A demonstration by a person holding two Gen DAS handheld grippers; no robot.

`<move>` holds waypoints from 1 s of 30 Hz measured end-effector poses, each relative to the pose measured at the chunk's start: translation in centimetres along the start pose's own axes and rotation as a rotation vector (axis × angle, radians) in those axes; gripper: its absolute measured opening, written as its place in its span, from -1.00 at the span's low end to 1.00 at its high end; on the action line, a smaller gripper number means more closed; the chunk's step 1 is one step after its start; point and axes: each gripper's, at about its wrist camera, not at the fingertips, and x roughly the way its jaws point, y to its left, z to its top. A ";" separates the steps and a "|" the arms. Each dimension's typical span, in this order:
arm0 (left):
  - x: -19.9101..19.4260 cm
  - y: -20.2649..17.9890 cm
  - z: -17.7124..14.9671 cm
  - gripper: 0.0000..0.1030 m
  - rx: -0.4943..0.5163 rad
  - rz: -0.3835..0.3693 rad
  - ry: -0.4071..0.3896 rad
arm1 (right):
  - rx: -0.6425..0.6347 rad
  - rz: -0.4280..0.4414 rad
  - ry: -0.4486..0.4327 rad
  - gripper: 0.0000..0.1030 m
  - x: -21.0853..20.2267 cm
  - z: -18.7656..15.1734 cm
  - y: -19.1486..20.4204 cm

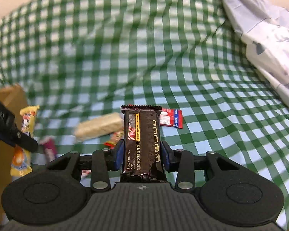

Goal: Organize snacks

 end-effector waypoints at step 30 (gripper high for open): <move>-22.8 13.8 -26.5 -0.52 -0.161 0.145 -0.236 | -0.244 0.402 0.032 -0.20 -26.6 -6.4 20.3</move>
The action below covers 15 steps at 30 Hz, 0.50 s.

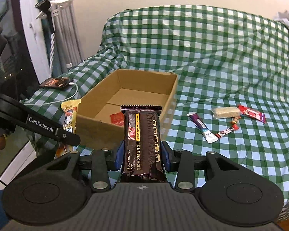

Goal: Organize snacks

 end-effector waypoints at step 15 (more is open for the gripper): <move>-1.5 3.0 -1.4 -0.51 -0.069 -0.053 -0.041 | -0.106 -0.045 0.007 -0.20 -1.1 0.1 4.1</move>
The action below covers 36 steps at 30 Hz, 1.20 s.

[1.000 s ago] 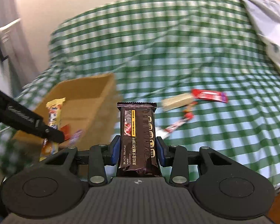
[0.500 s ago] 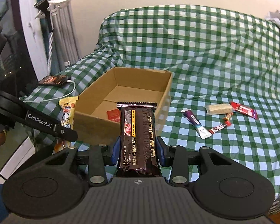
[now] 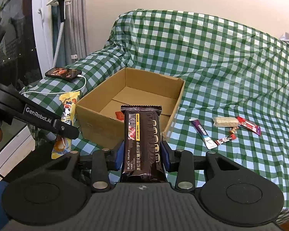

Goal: Organize snacks

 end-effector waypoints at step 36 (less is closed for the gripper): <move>1.3 0.9 1.6 -0.51 -0.031 0.013 -0.001 | 0.006 -0.004 0.032 -0.20 1.5 0.0 0.0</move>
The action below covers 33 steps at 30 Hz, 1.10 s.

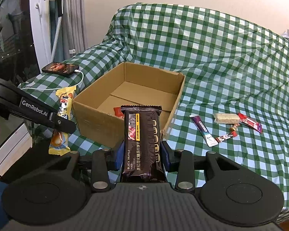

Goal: Organize snacks

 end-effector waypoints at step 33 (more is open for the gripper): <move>10.6 1.4 13.7 -0.51 -0.014 0.067 -0.050 | -0.034 0.018 0.010 -0.20 15.3 8.7 -1.8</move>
